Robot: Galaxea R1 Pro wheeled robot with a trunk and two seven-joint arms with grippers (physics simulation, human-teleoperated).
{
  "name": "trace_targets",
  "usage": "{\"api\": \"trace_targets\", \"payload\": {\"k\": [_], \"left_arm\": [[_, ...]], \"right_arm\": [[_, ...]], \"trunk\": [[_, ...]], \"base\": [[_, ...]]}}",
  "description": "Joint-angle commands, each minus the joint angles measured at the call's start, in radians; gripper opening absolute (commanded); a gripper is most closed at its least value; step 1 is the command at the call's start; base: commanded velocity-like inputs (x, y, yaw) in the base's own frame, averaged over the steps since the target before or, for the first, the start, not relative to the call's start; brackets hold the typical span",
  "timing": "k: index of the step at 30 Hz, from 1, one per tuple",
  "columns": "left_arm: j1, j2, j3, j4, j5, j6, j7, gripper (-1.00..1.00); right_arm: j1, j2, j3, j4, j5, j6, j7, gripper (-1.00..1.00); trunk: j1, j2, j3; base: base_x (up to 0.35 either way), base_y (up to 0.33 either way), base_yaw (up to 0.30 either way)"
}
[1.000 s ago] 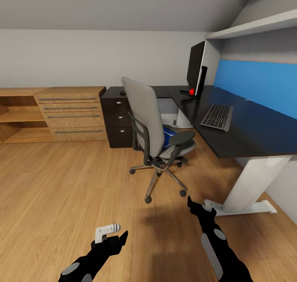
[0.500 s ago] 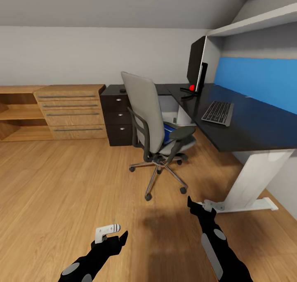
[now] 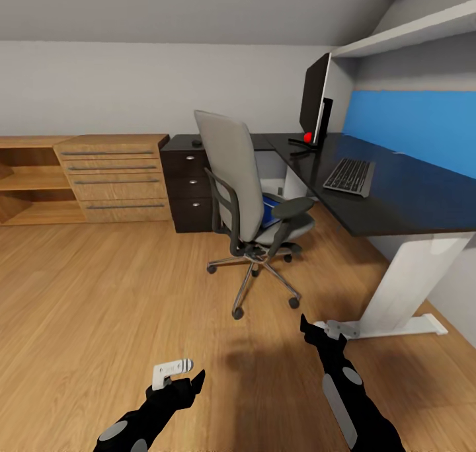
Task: In the bedroom, organize the workspace by keeping the computer under the desk, ensuring the monitor is on the desk, placing the keyboard on the desk next to the monitor, placing the mouse on the desk next to the keyboard, moving the folder from the swivel chair onto the desk next to the mouse, stacking the notebook on top of the folder with the pen on top of the notebook, and positioning the swivel chair next to the desk.
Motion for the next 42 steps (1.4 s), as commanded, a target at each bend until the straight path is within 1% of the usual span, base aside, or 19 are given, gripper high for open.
{"api": "trace_targets", "payload": {"k": [1,16,18,19,20,21,22,23,24,25,27,28,30,35,36,37,38,41,42], "left_arm": [[0.000,0.000,0.000,-0.001,0.010,0.004,0.007,1.00],[0.001,0.000,-0.002,-0.001,0.010,0.005,0.007,1.00],[0.000,0.000,-0.002,-0.001,0.010,0.004,0.006,1.00],[0.000,0.000,-0.002,-0.001,0.010,0.004,0.006,1.00],[0.000,0.000,-0.001,-0.001,0.011,0.004,0.005,1.00],[0.000,0.001,-0.001,-0.001,0.011,0.005,0.005,1.00],[0.000,0.001,-0.001,-0.001,0.011,0.005,0.005,1.00],[0.000,0.000,-0.002,-0.001,0.012,0.006,0.004,1.00],[0.000,0.000,-0.002,-0.001,0.012,0.006,0.003,1.00],[0.000,0.000,-0.003,0.000,0.013,0.007,0.003,1.00],[0.001,0.000,-0.004,0.000,0.014,0.007,0.002,1.00],[0.000,0.000,-0.006,0.001,0.015,0.007,0.000,1.00],[0.000,0.000,-0.006,0.002,0.015,0.007,0.000,1.00],[0.001,0.000,-0.007,0.003,0.014,0.007,0.000,1.00],[0.000,0.000,-0.007,0.003,0.014,0.007,0.000,1.00],[0.000,0.000,-0.007,0.003,0.014,0.007,0.000,1.00],[0.000,0.000,-0.007,0.003,0.014,0.007,0.000,1.00],[0.000,0.000,-0.007,0.004,0.013,0.007,0.000,1.00],[0.000,0.000,-0.007,0.004,0.013,0.007,0.000,1.00]], "right_arm": [[0.000,0.000,0.000,0.000,-0.010,-0.002,-0.001,1.00],[-0.007,0.001,-0.001,0.016,-0.008,-0.001,-0.005,1.00],[-0.058,0.000,0.000,0.072,-0.001,-0.002,-0.024,1.00],[-0.131,-0.005,0.000,0.138,0.004,-0.002,-0.038,1.00],[-0.160,-0.009,0.000,0.167,0.005,-0.003,-0.042,1.00],[-0.216,-0.019,0.000,0.231,0.006,-0.004,-0.046,1.00],[-0.243,-0.026,0.000,0.265,0.007,-0.005,-0.048,1.00],[-0.318,-0.043,0.000,0.370,0.008,-0.021,-0.052,1.00],[-0.340,-0.047,0.000,0.404,0.008,-0.033,-0.052,1.00],[-0.443,-0.062,0.002,0.572,0.008,-0.172,-0.052,1.00],[-0.457,-0.062,0.005,0.609,0.009,-0.239,-0.049,1.00],[-0.460,-0.064,0.010,0.623,0.021,-0.321,-0.047,1.00],[-0.460,-0.065,0.012,0.619,0.033,-0.342,-0.047,1.00],[-0.460,-0.067,0.013,0.610,0.048,-0.354,-0.049,1.00],[-0.458,-0.072,0.013,0.609,0.069,-0.377,-0.051,1.00],[-0.458,-0.075,0.013,0.609,0.100,-0.408,-0.054,1.00],[-0.458,-0.075,0.013,0.609,0.113,-0.418,-0.055,1.00],[-0.456,-0.078,0.012,0.613,0.198,-0.467,-0.057,1.00],[-0.455,-0.079,0.012,0.614,0.210,-0.472,-0.058,1.00]], "trunk": [[0.000,0.000,0.000],[0.000,0.000,0.000],[0.000,0.000,0.000],[0.000,0.000,0.000],[0.000,0.000,0.000],[0.000,0.000,0.000],[0.000,0.000,0.000],[0.000,0.000,0.000],[0.000,0.000,0.000],[0.000,0.000,0.000],[0.000,0.000,0.000],[0.000,0.000,0.000],[0.000,0.000,0.000],[0.000,0.000,0.000],[0.000,0.000,0.000],[0.000,0.000,0.000],[0.000,0.000,0.000],[0.000,0.000,0.000],[0.000,0.000,0.000]], "base": [[0.000,0.000,0.000],[0.000,0.000,0.000],[0.000,0.000,0.000],[0.000,0.000,0.000],[0.000,0.000,0.000],[0.000,0.000,0.000],[0.000,0.000,0.000],[0.000,0.000,0.000],[0.000,0.000,0.000],[0.000,0.000,0.000],[0.000,0.000,0.000],[0.000,0.000,0.000],[0.000,0.000,0.000],[0.000,0.000,0.000],[0.000,0.000,0.000],[0.000,0.000,0.000],[0.000,0.000,0.000],[0.000,0.000,0.000],[0.000,0.000,0.000]]}}
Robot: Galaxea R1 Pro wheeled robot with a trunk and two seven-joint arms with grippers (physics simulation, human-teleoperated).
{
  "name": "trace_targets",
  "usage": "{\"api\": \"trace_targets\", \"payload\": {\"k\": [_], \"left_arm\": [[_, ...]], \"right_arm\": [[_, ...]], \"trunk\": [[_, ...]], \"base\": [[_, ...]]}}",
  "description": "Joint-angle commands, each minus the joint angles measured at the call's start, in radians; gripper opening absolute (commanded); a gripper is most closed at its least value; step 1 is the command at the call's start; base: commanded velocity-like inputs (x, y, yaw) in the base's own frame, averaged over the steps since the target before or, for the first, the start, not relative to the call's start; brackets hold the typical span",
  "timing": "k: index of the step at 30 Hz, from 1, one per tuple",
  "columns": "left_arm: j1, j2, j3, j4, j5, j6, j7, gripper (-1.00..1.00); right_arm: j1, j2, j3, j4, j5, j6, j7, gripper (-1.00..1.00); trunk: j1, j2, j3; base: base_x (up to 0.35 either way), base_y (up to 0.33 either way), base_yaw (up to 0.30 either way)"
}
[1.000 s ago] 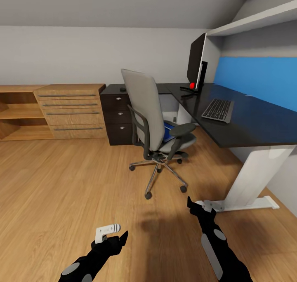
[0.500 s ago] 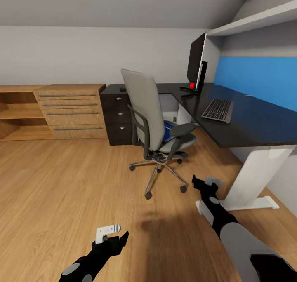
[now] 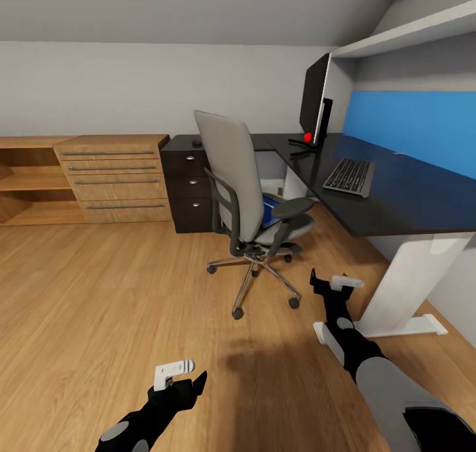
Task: In the bedroom, organize the workspace by keeping the computer under the desk, ensuring the monitor is on the desk, placing the keyboard on the desk next to the monitor, placing the mouse on the desk next to the keyboard, moving the folder from the swivel chair onto the desk next to the mouse, stacking the notebook on top of the folder with the pen on top of the notebook, and positioning the swivel chair next to the desk.
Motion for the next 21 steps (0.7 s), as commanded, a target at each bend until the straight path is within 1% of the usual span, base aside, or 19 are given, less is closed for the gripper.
{"api": "trace_targets", "payload": {"k": [1,4,7,21], "left_arm": [[0.000,0.000,0.000,-0.001,0.010,0.004,0.007,1.00],[0.000,0.000,-0.001,-0.002,0.010,0.003,0.007,1.00],[0.000,0.000,-0.001,-0.002,0.010,0.003,0.007,1.00],[-0.001,0.000,-0.003,-0.001,0.009,0.000,0.007,1.00]], "right_arm": [[0.000,0.000,0.001,0.001,0.000,-0.006,0.000,1.00],[0.000,-0.001,0.001,0.002,0.010,-0.010,0.000,1.00],[0.000,0.000,0.001,0.004,0.016,-0.012,0.000,1.00],[0.002,0.007,0.001,0.011,0.015,-0.013,0.001,1.00]], "trunk": [[0.000,0.000,-0.001],[0.000,0.000,-0.001],[0.000,0.000,-0.001],[0.000,0.000,-0.001]], "base": [[0.013,0.000,0.000],[0.116,0.000,0.000],[0.230,0.000,0.000],[0.129,0.000,0.000]]}}
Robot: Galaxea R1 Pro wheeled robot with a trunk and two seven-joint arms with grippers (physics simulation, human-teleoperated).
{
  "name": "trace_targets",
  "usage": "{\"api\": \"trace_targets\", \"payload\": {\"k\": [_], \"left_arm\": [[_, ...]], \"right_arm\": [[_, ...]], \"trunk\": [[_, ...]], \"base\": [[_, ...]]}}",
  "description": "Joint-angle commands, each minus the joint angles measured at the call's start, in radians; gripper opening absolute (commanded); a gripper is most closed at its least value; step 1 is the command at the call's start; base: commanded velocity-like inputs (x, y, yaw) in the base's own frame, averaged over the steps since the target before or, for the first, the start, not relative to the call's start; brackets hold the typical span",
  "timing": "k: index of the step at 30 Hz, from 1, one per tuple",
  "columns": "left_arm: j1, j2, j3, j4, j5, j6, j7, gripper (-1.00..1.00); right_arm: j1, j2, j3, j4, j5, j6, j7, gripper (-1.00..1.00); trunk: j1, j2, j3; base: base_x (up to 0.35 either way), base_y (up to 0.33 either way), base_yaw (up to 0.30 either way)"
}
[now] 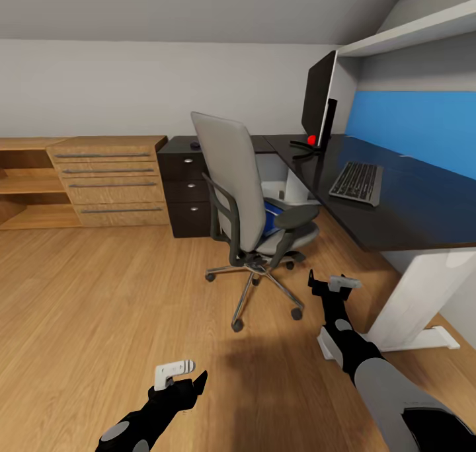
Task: In the bedroom, organize the workspace by keeping the computer under the desk, ensuring the monitor is on the desk, placing the keyboard on the desk next to the monitor, placing the mouse on the desk next to the keyboard, moving the folder from the swivel chair onto the desk next to the mouse, stacking the notebook on top of the folder with the pen on top of the notebook, and positioning the swivel chair next to the desk.
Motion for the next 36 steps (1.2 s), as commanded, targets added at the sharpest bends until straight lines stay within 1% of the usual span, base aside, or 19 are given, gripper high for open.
{"api": "trace_targets", "payload": {"k": [1,6,21,31,36], "left_arm": [[0.000,0.000,0.000,-0.001,0.010,0.004,0.007,1.00],[0.000,0.000,0.000,-0.001,0.010,0.004,0.007,1.00],[0.000,0.000,0.001,-0.001,0.010,0.003,0.005,1.00],[0.000,0.000,0.001,-0.001,0.010,0.004,0.006,1.00],[0.000,0.000,0.002,-0.001,0.011,0.003,0.007,1.00]], "right_arm": [[-0.001,0.000,0.000,0.001,-0.003,-0.004,-0.001,1.00],[-0.001,0.002,0.000,0.000,-0.004,-0.004,-0.001,1.00],[-0.001,0.004,0.000,0.000,-0.006,-0.004,-0.002,1.00],[-0.001,0.004,0.000,0.001,-0.007,-0.004,-0.002,1.00],[-0.001,0.004,0.000,0.001,-0.006,-0.004,-0.002,1.00]], "trunk": [[0.000,0.000,-0.001],[0.000,0.000,-0.001],[0.000,0.000,-0.001],[0.000,0.000,-0.001],[0.000,0.000,-0.001]], "base": [[0.073,0.000,0.000],[0.080,-0.001,0.000],[0.205,-0.028,0.000],[0.053,-0.003,0.000],[0.252,0.000,0.000]]}}
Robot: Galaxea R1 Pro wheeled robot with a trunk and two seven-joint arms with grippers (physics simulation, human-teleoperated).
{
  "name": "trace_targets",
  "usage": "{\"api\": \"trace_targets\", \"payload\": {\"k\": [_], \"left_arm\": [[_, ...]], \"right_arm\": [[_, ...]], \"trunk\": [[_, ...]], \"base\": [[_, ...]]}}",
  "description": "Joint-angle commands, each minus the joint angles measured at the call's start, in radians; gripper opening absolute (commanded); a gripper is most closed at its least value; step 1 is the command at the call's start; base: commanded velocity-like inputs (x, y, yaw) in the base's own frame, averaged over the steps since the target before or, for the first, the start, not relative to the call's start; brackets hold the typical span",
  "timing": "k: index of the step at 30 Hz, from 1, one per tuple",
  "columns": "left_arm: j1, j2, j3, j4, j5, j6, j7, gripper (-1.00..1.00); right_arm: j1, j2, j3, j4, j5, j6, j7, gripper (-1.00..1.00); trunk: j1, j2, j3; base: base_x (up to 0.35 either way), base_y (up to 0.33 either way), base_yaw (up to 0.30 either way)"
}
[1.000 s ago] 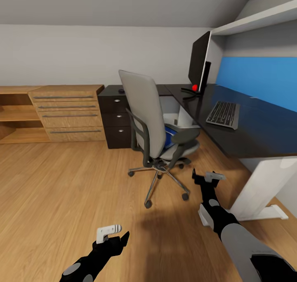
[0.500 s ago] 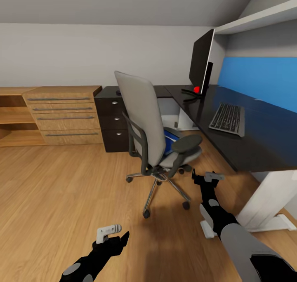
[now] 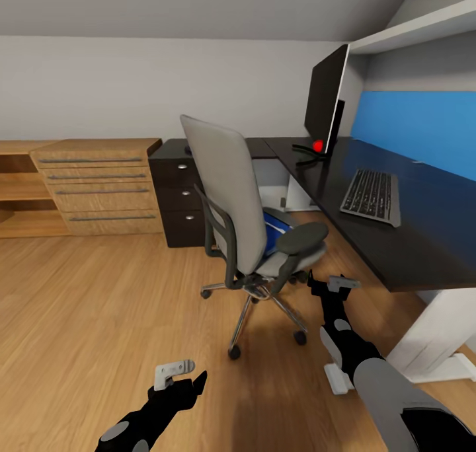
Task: In the bedroom, organize the workspace by keeping the computer under the desk, ensuring the monitor is on the desk, placing the keyboard on the desk next to the monitor, placing the mouse on the desk next to the keyboard, moving the folder from the swivel chair onto the desk next to the mouse, stacking the notebook on top of the folder with the pen on top of the notebook, and positioning the swivel chair next to the desk.
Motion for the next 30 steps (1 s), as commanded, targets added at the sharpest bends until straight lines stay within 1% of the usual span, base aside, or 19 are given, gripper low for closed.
{"api": "trace_targets", "payload": {"k": [1,5,9,13,23,26,30], "left_arm": [[0.000,0.000,0.000,-0.001,0.010,0.004,0.007,1.00],[0.000,0.000,0.001,-0.001,0.010,0.004,0.007,1.00],[0.000,0.000,0.002,-0.001,0.010,0.004,0.007,1.00],[0.000,0.000,0.002,-0.001,0.010,0.005,0.007,1.00],[0.000,0.000,0.002,-0.001,0.012,0.006,0.007,1.00],[0.000,0.000,0.002,-0.001,0.012,0.005,0.007,1.00],[0.000,0.000,0.002,-0.001,0.012,0.004,0.007,1.00]], "right_arm": [[-0.001,0.000,0.000,0.001,-0.003,-0.004,0.000,1.00],[-0.001,0.000,0.000,0.001,-0.003,-0.004,0.000,1.00],[-0.001,0.000,0.000,0.000,-0.004,-0.004,0.000,1.00],[-0.001,0.000,0.000,0.000,-0.004,-0.004,0.000,1.00],[-0.001,0.000,0.000,0.000,-0.003,-0.004,0.000,1.00],[-0.001,0.000,0.000,0.000,-0.005,-0.004,0.000,1.00],[-0.001,0.000,0.000,0.000,-0.006,-0.004,0.000,1.00]], "trunk": [[0.000,0.000,-0.001],[0.000,0.000,-0.001],[0.000,0.000,-0.001],[0.000,0.000,-0.003],[0.000,0.000,-0.011],[0.000,0.000,-0.012],[0.000,0.000,-0.012]], "base": [[0.279,0.000,0.000],[0.221,0.000,0.000],[0.085,0.000,0.009],[0.011,0.000,0.131],[0.000,0.000,0.217],[-0.050,0.083,0.059],[-0.117,0.209,0.012]]}}
